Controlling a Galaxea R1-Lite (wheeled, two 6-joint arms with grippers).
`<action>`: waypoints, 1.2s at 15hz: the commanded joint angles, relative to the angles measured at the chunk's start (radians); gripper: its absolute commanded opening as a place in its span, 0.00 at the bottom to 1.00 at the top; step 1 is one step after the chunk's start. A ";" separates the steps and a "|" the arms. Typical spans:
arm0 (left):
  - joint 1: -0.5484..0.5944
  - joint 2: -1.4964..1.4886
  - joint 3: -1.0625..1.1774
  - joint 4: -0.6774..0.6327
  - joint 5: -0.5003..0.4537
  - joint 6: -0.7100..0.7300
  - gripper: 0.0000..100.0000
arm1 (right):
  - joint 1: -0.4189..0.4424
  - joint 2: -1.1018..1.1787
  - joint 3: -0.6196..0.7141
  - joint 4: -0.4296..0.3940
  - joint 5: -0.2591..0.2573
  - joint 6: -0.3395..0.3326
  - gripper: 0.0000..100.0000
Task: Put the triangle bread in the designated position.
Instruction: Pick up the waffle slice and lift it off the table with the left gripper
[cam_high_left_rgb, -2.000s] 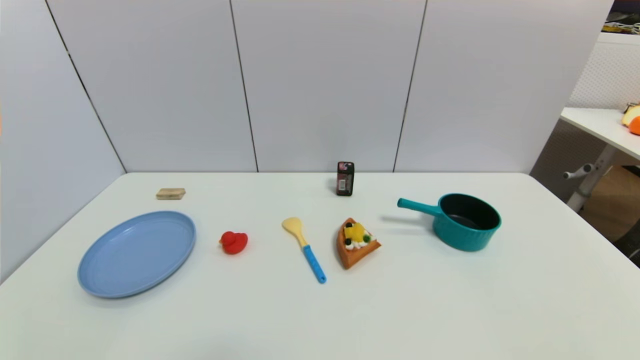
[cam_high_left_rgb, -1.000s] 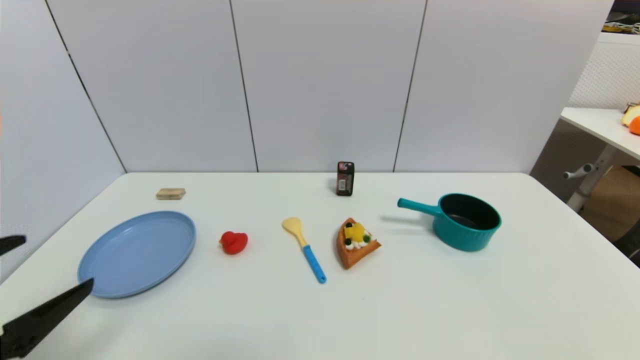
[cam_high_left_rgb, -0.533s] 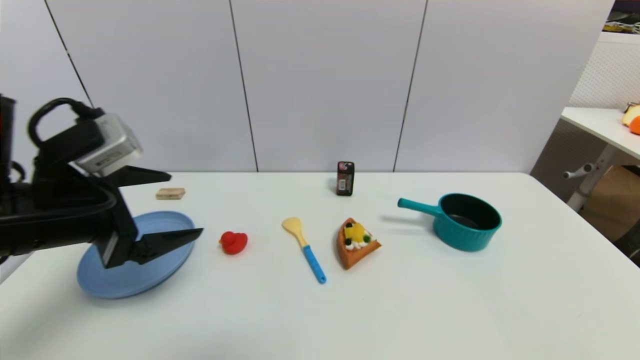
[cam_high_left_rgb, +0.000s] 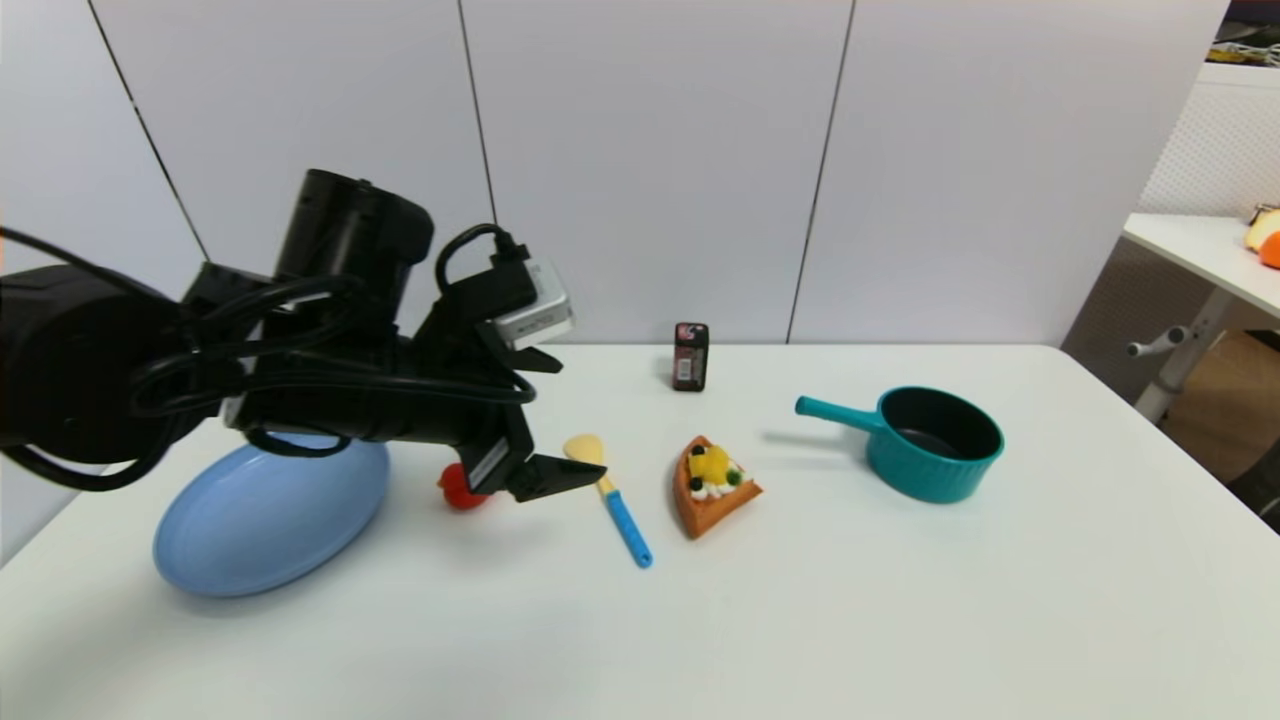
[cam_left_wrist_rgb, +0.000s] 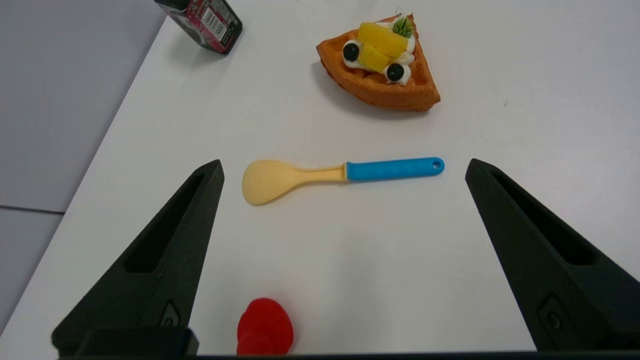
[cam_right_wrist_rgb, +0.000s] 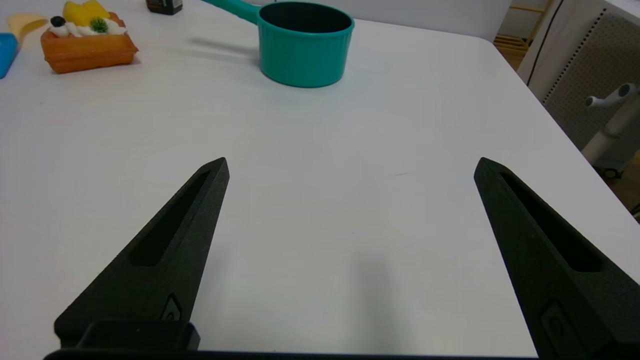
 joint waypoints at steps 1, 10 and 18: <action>-0.057 0.188 -0.094 -0.070 -0.002 -0.006 1.00 | 0.000 0.002 0.002 0.000 0.001 -0.002 1.00; -0.114 0.340 -0.111 -0.268 0.003 -0.132 1.00 | 0.000 0.002 0.002 0.000 0.000 0.001 1.00; -0.146 0.369 -0.086 -0.445 0.108 -0.309 1.00 | 0.000 0.002 0.002 0.000 0.000 0.001 1.00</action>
